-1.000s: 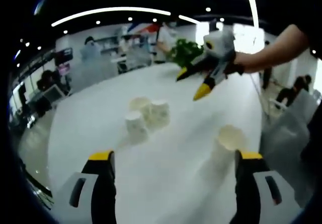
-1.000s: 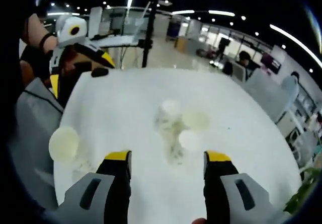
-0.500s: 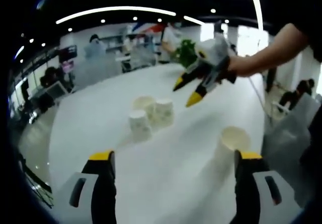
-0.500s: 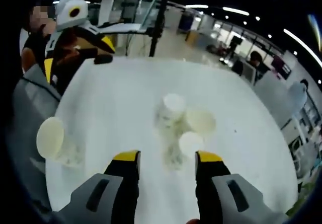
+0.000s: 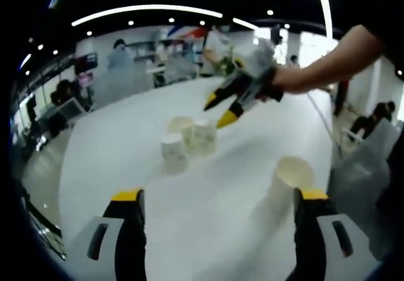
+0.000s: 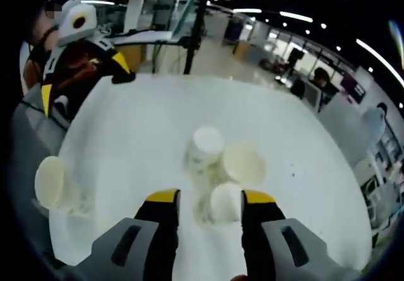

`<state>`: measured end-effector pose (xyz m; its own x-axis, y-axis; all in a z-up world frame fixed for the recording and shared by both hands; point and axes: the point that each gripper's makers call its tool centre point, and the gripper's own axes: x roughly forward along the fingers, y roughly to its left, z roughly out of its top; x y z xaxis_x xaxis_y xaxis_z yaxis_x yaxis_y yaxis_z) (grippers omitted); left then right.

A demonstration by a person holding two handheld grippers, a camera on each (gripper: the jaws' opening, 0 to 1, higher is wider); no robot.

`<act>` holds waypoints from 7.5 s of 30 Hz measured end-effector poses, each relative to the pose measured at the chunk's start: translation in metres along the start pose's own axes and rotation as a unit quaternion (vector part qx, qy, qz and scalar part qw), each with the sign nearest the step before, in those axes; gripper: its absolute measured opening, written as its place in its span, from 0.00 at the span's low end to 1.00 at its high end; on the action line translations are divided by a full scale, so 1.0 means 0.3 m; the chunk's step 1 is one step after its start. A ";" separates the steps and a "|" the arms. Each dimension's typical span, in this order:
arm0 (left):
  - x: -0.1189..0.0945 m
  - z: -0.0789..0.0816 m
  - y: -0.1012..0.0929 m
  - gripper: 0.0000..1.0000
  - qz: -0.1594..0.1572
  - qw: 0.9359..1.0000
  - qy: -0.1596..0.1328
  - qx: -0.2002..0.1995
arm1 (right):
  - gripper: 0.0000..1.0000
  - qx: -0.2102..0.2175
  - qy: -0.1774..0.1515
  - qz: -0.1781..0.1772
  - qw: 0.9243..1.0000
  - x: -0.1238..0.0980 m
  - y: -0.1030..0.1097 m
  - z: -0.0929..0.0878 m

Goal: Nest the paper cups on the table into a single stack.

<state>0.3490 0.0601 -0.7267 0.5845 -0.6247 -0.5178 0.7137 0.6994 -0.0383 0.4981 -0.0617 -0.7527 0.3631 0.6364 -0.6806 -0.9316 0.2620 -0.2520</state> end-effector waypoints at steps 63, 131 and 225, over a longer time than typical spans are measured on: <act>0.010 -0.064 0.025 0.95 0.011 1.000 0.019 -0.019 | 0.05 -0.132 0.052 0.059 0.988 0.211 -0.036 0.021; -0.021 0.029 0.014 0.97 0.018 1.000 -0.014 -0.004 | 0.00 -0.159 0.015 -0.028 0.987 -0.093 -0.116 0.170; -0.048 0.040 -0.041 0.94 0.004 0.999 -0.033 -0.005 | 0.00 -0.127 -0.115 0.015 0.985 -0.550 0.362 0.372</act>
<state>0.3365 0.0564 -0.7086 0.6140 -0.6412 -0.4602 0.7059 0.7070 -0.0433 0.3391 -0.0574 -0.5911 0.3033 0.7962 -0.5236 -0.9056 0.0698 -0.4183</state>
